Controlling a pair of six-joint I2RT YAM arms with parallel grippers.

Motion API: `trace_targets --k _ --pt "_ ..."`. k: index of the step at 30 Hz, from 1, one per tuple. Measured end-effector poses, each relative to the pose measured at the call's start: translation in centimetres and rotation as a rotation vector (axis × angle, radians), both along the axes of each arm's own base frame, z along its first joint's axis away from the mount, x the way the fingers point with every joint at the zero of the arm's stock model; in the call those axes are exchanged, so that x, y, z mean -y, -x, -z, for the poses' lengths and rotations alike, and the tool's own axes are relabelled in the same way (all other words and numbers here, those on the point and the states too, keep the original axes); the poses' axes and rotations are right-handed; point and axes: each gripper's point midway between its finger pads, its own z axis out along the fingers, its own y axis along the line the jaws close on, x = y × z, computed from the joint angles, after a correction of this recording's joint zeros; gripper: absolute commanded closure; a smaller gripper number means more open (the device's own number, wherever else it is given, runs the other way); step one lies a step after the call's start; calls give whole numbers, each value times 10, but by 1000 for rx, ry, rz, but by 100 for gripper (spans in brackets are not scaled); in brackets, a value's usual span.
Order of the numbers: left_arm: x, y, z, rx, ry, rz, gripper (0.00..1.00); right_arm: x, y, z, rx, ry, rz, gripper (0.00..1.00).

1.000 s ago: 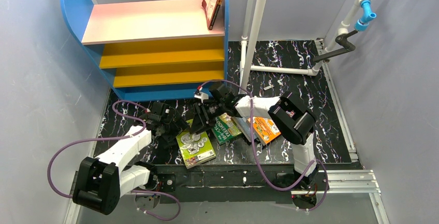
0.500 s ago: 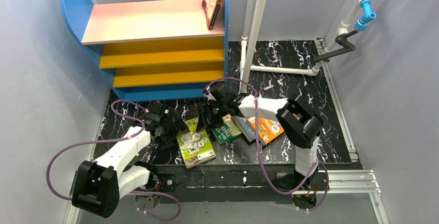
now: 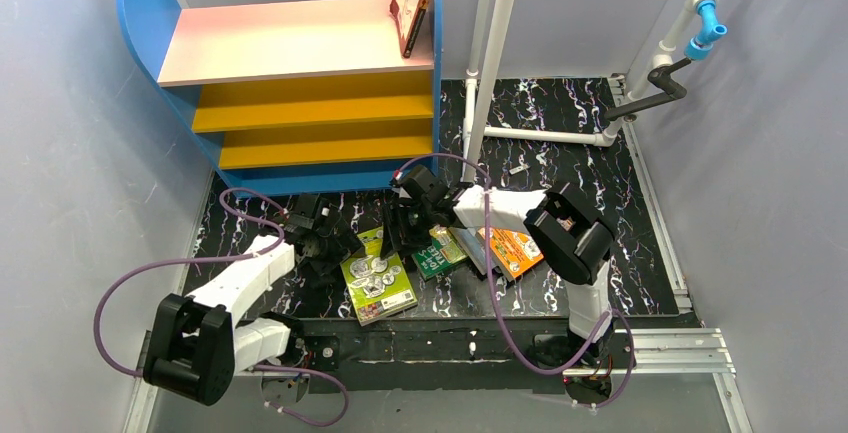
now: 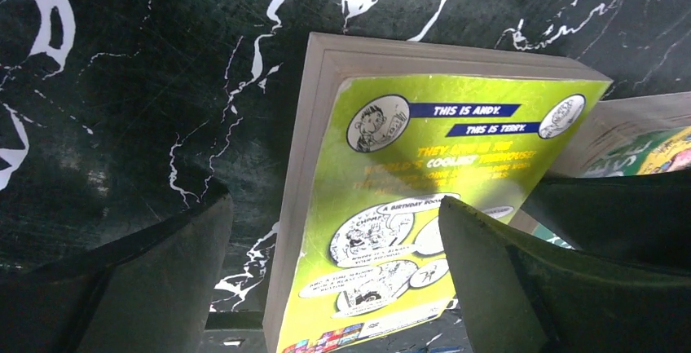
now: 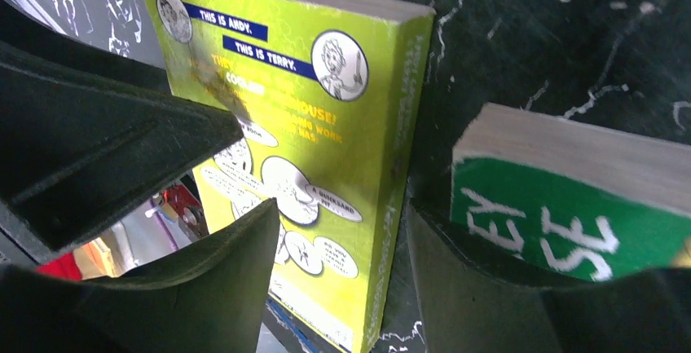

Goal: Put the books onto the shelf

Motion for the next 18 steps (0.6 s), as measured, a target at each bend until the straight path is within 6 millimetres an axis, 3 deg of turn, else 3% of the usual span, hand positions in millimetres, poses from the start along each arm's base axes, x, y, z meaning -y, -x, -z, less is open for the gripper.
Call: trace_targets --k 9,18 --pt "12 -16 -1 49 69 9 2 -16 2 4 -7 -25 -38 33" --pt "15 -15 -1 58 110 5 2 -17 5 -8 -107 -225 -109 34"
